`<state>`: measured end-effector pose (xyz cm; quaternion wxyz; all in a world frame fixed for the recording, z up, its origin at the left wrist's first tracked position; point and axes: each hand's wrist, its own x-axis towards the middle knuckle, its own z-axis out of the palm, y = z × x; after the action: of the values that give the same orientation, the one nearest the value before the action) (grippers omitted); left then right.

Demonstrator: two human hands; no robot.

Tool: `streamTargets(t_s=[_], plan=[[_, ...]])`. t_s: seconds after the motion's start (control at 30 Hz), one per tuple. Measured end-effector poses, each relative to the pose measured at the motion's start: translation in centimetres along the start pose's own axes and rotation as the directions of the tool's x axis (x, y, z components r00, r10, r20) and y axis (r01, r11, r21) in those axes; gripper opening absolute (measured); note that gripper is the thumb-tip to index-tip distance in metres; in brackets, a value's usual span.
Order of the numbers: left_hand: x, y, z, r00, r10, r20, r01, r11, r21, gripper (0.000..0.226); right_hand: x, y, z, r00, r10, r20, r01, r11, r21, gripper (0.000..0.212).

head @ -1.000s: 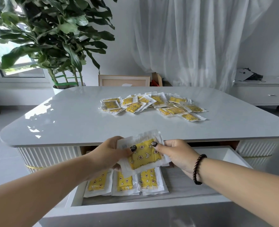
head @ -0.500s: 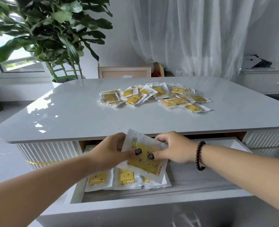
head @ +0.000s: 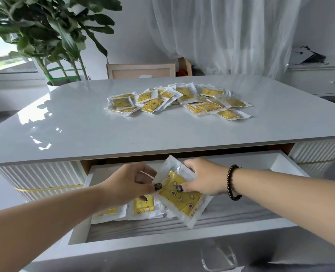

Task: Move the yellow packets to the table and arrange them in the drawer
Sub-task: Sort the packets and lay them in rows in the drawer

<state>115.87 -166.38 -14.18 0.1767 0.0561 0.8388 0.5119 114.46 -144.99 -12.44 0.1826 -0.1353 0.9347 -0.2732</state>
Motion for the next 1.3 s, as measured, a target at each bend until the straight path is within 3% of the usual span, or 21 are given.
streamTargets(t_s=[0.1, 0.2, 0.33, 0.47, 0.7, 0.87, 1.0, 1.13, 1.2, 1.3], plan=[[0.6, -1.4, 0.3, 0.998, -0.063, 0.012, 0.063, 0.996, 0.056, 0.026, 0.6, 2.5, -0.1, 0.989, 0.143, -0.032, -0.145, 0.987, -0.062, 0.027], [0.8, -2.6, 0.7, 0.996, -0.076, 0.053, 0.062, 0.972, 0.228, 0.030, 1.6, 5.7, -0.2, 0.948, 0.311, -0.066, -0.313, 0.950, -0.017, 0.026], [0.7, -3.1, 1.3, 0.988, -0.012, 0.156, -0.089, 0.779, 0.621, 0.043, 2.8, 9.2, 0.0, 0.853, 0.513, -0.097, -0.488, 0.850, 0.200, 0.036], [1.2, -3.5, 2.2, 0.978, 0.027, 0.209, -0.176, 0.649, 0.740, 0.053, 4.0, 11.3, 1.0, 0.783, 0.619, -0.067, -0.585, 0.767, 0.263, 0.036], [3.3, -4.8, 4.7, 0.951, 0.119, 0.285, -0.308, 0.425, 0.851, 0.061, 6.3, 11.6, 2.6, 0.818, 0.574, 0.034, -0.547, 0.758, 0.354, 0.041], [4.5, -4.9, 6.4, 0.936, 0.086, 0.341, -0.351, 0.290, 0.890, 0.068, 6.8, 11.3, 3.0, 0.845, 0.535, 0.026, -0.517, 0.803, 0.295, 0.022], [5.1, -5.0, 7.0, 0.941, 0.089, 0.328, -0.339, 0.264, 0.903, 0.067, 6.9, 11.3, 3.1, 0.879, 0.476, -0.021, -0.465, 0.867, 0.179, 0.040], [5.1, -5.2, 7.3, 0.938, 0.091, 0.333, -0.346, 0.253, 0.904, 0.064, 6.6, 11.5, 2.5, 0.894, 0.437, -0.092, -0.436, 0.899, 0.039, 0.035], [5.1, -5.4, 7.2, 0.933, 0.089, 0.348, -0.359, 0.229, 0.905, 0.063, 6.3, 11.6, 2.2, 0.896, 0.439, -0.073, -0.439, 0.898, 0.023, 0.040], [5.2, -5.6, 6.9, 0.918, 0.095, 0.386, -0.397, 0.168, 0.902, 0.068, 6.3, 11.6, 1.9, 0.899, 0.434, -0.062, -0.432, 0.901, 0.036, 0.028]])
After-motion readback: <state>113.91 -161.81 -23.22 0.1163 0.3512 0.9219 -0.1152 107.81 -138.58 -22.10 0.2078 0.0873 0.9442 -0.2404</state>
